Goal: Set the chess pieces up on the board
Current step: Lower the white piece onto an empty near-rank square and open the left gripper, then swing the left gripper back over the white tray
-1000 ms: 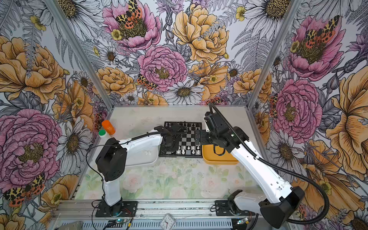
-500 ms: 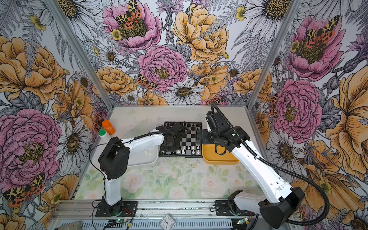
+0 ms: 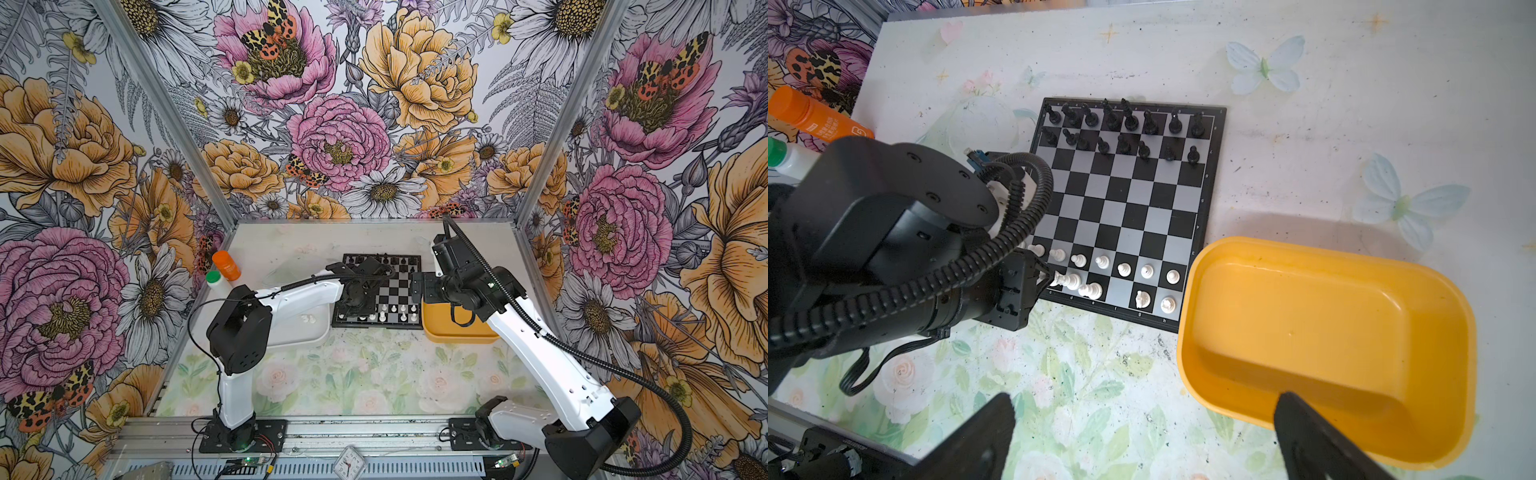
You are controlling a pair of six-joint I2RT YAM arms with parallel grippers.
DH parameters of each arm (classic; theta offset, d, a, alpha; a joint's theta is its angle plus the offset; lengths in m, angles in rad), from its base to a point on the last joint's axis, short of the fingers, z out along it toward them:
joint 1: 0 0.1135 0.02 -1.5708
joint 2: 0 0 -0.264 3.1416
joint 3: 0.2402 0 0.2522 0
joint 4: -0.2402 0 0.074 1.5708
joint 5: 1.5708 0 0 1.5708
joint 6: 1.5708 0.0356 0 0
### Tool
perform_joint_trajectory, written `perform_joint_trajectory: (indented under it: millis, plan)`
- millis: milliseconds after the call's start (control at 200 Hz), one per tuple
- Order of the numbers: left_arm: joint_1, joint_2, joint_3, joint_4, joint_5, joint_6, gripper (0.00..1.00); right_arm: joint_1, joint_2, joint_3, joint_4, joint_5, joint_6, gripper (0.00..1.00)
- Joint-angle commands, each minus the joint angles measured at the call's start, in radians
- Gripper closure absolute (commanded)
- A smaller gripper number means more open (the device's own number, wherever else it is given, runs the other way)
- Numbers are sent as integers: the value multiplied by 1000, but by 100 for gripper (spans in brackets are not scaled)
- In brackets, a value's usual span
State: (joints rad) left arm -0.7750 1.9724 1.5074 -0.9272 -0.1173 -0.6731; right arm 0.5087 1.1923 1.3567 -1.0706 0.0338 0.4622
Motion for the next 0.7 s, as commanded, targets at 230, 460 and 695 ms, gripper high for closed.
perform_joint_trajectory:
  millis: [230, 460, 695]
  plan:
    - [5, -72, 32, 10, -17, -8, 62, -12, -13, -4, -2, 23, 3, 1]
    - [43, -186, 47, -42, -80, -5, 61, -12, 27, 24, 11, 8, -21, 0]
    - [117, -308, -20, -101, -196, -21, 60, -13, 84, 53, 42, -22, -52, 0]
